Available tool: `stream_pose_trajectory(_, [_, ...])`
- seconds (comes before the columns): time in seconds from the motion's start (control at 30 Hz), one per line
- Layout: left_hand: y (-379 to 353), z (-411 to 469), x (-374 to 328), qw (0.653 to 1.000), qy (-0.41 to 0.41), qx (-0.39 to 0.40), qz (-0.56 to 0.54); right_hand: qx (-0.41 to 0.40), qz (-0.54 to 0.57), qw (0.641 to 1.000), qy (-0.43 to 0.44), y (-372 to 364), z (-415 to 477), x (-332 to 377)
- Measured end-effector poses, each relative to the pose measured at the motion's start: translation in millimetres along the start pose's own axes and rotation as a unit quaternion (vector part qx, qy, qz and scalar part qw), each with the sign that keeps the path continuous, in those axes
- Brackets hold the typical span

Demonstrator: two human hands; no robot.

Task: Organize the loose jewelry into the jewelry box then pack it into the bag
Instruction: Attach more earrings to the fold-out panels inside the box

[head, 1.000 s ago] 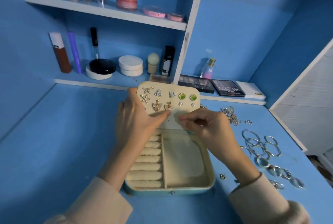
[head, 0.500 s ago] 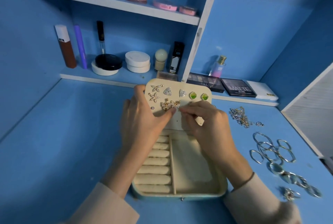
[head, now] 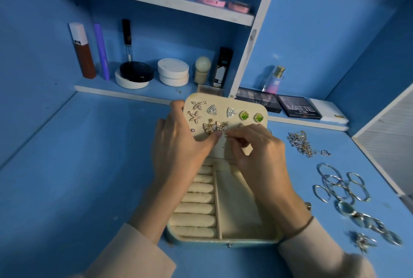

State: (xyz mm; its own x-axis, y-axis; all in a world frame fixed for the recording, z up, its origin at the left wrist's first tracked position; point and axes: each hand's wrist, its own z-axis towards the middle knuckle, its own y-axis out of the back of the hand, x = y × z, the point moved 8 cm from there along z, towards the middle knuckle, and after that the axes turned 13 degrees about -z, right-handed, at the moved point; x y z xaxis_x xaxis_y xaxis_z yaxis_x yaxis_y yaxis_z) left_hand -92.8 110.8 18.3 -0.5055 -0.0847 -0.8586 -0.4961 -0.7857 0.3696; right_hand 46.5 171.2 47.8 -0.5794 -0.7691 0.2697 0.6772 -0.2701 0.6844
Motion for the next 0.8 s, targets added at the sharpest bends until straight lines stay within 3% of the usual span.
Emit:
stream_pose_trajectory(0.33, [1,0,-2,1.0,-0.007,-0.005,-0.004,-0.002,-0.076,0.997,0.005,-3,1,13])
stream_pose_trajectory(0.57, [1,0,-2,1.0,-0.014,-0.009,0.008,0.015,0.009,0.999,-0.052,-8,2,2])
stream_pose_trajectory(0.8, [-1,0,-1,1.0,-0.014,-0.004,0.007,0.023,0.015,0.997,-0.072,-7,1,-8])
